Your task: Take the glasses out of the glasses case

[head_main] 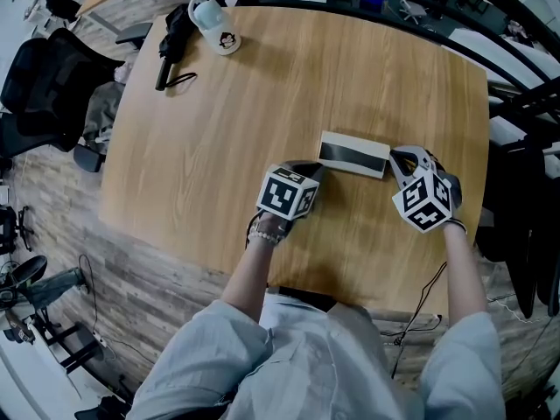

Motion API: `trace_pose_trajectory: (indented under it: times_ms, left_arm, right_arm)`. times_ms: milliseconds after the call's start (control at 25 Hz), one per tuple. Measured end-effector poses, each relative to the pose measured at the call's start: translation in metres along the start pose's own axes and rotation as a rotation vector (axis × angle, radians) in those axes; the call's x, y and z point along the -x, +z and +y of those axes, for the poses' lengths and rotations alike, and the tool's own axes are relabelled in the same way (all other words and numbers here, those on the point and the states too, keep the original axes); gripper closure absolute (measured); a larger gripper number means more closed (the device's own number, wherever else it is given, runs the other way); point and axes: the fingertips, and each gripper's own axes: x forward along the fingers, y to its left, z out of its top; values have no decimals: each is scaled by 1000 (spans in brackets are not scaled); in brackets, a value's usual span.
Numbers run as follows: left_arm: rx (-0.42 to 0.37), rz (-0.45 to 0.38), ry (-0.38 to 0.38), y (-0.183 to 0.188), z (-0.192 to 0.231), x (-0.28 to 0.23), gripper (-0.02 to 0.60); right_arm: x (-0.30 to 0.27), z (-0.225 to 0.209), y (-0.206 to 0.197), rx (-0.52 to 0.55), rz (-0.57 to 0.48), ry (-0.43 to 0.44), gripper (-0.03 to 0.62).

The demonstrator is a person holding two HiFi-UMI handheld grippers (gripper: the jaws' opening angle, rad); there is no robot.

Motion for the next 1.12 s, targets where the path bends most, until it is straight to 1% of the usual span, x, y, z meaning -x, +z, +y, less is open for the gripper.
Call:
trace_pose_trajectory:
  times_ms: [320, 520, 720, 840, 960, 1120]
  left_arm:
    - [1, 0, 0, 0, 1, 0, 577]
    - [-3, 3, -2, -1, 0, -1, 577]
    - [-62, 23, -18, -4, -7, -1, 577]
    - [-70, -21, -20, 5, -17, 2, 577]
    - [-94, -73, -27, 21, -33, 12, 577]
    - [-100, -140, -38, 35, -57, 32, 577]
  right_arm:
    - [-8, 27, -5, -19, 7, 40, 593]
    - [-3, 30, -5, -64, -10, 24, 594]
    - [13, 23, -8, -167, -42, -24, 594]
    - [27, 15, -15, -258, -75, -65, 594]
    - [45, 13, -22, -373, -121, -88, 594]
    - [74, 13, -25, -459, -176, -114, 594]
